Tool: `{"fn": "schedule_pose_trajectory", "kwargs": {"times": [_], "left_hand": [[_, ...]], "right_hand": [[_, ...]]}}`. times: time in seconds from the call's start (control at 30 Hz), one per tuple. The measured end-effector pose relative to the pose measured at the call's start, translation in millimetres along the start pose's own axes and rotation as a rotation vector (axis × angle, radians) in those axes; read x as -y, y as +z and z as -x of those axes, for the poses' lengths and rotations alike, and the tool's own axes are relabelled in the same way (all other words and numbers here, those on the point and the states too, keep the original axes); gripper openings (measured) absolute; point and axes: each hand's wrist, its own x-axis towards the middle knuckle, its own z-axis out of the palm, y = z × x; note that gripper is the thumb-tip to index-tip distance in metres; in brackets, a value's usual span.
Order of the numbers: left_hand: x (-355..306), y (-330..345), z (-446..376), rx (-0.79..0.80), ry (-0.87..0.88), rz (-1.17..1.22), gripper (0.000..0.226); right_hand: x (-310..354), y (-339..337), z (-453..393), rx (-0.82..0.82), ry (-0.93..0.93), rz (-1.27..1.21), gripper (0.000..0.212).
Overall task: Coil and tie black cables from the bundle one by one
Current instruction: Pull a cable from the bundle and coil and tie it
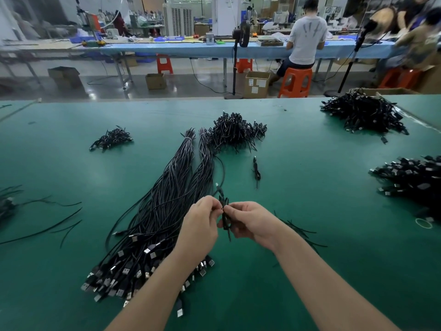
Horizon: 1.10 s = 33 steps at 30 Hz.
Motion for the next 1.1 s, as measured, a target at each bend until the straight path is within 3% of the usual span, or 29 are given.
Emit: {"fn": "schedule_pose_trajectory", "kwargs": {"times": [0.33,0.5,0.63,0.87,0.97,1.1], "left_hand": [[4,-1,2,-0.039,-0.051,0.132,0.009],[15,1,1,0.097,-0.377,0.272,0.016],[16,4,4,0.206,-0.356,0.3,0.01],[22,9,2,0.143,-0.367,0.203,0.014],[29,10,-2,0.093,-0.395,0.133,0.015],[43,15,-18,0.061,-0.432,0.025,0.02]], "right_hand": [[-11,-5,-5,-0.104,-0.033,-0.116,0.013],[-18,-9,-6,-0.214,-0.07,-0.177,0.011],[-23,-8,-10,-0.232,-0.089,-0.183,0.015],[-29,-2,-18,-0.274,-0.093,-0.137,0.022],[-37,6,-27,-0.406,-0.057,0.151,0.036],[-68,9,-40,-0.424,-0.143,1.119,0.041]]}}
